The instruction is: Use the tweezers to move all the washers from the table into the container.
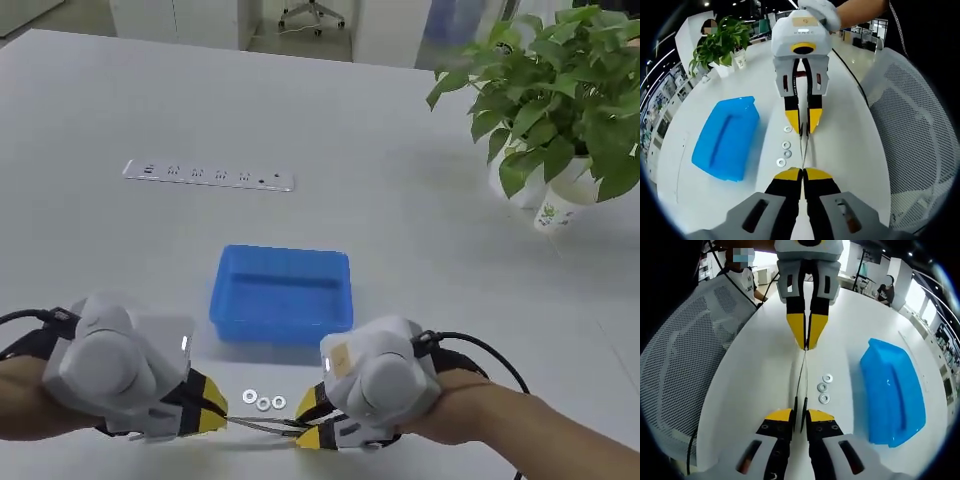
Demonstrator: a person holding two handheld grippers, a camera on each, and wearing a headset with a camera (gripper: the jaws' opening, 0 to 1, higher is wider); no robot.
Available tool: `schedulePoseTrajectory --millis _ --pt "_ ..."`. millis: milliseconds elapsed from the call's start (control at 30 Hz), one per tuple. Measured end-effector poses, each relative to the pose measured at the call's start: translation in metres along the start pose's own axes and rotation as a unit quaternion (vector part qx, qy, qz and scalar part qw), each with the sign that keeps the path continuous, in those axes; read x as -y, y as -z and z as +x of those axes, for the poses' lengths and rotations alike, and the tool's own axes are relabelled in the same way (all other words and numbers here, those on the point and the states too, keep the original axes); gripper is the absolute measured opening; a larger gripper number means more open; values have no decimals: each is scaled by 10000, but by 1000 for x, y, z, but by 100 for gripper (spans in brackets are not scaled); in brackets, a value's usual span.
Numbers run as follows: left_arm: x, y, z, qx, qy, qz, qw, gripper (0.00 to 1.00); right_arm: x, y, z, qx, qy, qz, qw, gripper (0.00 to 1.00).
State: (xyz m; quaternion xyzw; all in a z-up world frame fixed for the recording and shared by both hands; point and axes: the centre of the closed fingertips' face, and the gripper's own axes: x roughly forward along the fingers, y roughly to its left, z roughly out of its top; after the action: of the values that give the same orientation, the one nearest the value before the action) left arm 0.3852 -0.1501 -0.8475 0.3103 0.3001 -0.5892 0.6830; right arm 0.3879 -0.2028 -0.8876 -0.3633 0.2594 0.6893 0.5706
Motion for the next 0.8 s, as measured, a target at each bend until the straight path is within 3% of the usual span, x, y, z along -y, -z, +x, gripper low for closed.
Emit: schedulePoseTrajectory --millis 233,800 --pt "-2 -24 -12 190 -22 181 9997 5 0 0 -2 65 60 73 9999 12" --pt "-4 -59 -14 408 22 476 9980 5 1 -1 -5 174 141 174 9996 13"
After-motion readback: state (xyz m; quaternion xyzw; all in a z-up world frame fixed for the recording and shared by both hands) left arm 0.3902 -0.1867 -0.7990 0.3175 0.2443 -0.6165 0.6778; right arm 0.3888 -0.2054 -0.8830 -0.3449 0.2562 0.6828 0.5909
